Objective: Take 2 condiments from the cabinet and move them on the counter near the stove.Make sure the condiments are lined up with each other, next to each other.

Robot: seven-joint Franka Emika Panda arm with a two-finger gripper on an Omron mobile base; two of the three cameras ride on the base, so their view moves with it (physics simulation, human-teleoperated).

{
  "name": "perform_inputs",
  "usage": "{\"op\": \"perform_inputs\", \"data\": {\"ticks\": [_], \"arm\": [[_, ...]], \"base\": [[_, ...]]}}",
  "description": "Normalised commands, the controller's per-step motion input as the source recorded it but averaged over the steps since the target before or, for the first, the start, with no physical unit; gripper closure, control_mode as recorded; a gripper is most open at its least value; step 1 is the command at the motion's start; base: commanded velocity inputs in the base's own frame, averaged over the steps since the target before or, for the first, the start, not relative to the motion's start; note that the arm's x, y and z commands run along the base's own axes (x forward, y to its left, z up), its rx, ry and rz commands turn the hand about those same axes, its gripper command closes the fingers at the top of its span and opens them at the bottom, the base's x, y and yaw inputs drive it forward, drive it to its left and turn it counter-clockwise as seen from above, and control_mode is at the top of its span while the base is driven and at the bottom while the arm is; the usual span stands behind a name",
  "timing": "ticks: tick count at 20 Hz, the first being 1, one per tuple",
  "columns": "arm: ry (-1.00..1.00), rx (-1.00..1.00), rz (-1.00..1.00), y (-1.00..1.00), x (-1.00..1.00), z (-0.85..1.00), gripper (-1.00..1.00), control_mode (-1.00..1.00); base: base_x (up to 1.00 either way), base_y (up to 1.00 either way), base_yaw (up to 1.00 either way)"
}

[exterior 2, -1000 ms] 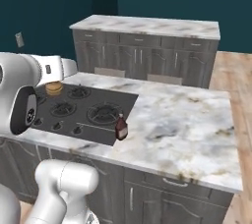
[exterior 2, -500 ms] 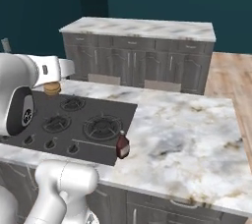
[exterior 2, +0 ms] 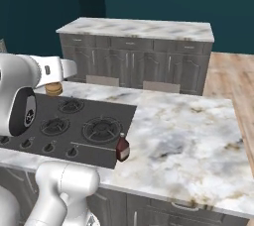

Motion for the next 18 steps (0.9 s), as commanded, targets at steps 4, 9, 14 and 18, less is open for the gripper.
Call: {"op": "perform_inputs", "data": {"ticks": [4,9,14,18], "arm": [[0.00,0.00,0.00,0.00,0.00,0.00,1.00,1.00],[0.00,0.00,0.04,-0.01,0.07,-0.01,1.00,-1.00],[0.00,-0.06,0.13,-0.12,0.07,-0.31,1.00,-1.00],[0.00,-0.11,0.18,-0.35,0.00,-0.36,1.00,-1.00]], "base": [[0.02,0.00,0.00],[0.08,0.00,0.00],[0.00,0.00,0.00],[0.00,0.00,0.00]]}}
